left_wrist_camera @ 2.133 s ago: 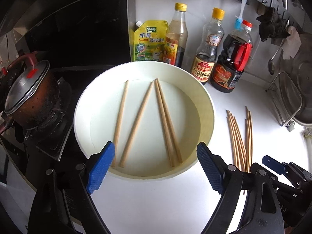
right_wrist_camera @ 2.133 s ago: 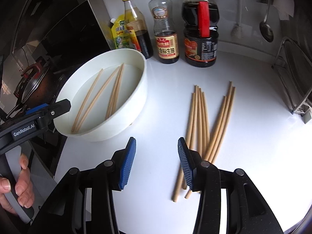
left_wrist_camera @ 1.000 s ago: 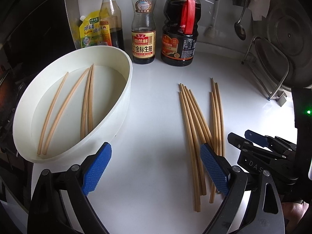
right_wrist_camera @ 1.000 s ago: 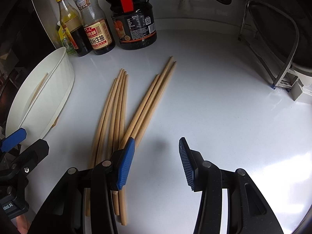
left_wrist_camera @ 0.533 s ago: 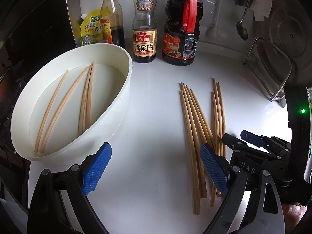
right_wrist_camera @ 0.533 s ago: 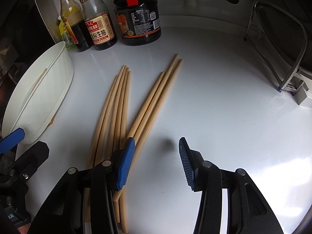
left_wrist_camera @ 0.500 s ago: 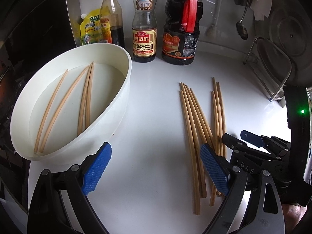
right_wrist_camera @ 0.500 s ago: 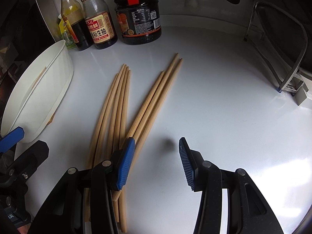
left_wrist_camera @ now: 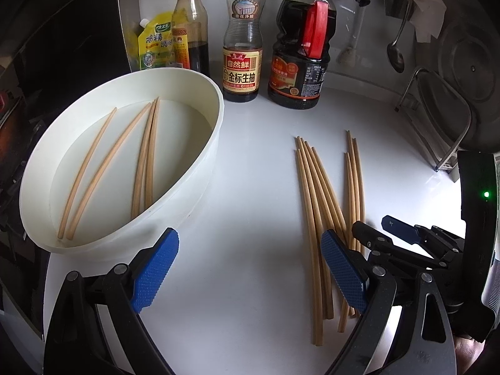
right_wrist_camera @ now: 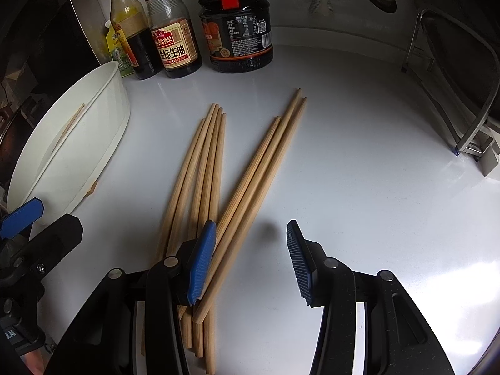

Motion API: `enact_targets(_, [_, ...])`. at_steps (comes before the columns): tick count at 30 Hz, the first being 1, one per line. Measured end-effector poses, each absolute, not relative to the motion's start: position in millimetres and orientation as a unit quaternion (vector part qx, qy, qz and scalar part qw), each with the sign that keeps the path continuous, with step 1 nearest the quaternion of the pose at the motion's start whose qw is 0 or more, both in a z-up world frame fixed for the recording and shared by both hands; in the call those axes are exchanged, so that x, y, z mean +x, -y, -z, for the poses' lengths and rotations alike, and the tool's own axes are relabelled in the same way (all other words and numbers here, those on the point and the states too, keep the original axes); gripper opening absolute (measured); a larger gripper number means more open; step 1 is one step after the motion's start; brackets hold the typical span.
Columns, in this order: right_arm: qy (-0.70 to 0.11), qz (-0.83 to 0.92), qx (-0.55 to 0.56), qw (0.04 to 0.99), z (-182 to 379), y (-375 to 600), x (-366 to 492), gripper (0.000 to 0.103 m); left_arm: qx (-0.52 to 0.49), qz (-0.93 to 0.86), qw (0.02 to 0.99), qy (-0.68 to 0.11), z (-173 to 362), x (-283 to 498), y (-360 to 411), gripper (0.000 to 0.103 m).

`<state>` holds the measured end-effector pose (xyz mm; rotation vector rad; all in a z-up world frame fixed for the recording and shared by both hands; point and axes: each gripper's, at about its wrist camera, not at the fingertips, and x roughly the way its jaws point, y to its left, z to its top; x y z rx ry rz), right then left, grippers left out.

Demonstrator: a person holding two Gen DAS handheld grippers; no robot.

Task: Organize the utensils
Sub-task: 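Lower both open tools over the chopstick pile and align with single chopsticks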

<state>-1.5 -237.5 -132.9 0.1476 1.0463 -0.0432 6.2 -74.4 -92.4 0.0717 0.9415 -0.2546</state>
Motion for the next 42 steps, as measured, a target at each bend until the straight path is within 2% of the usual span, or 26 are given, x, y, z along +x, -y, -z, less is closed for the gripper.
enact_targets(42, [-0.483,0.023,0.051,0.874,127.9,280.9,-30.5,0.045,0.049,0.109,0.861,-0.495,129.3,21.1,106.4,0.091])
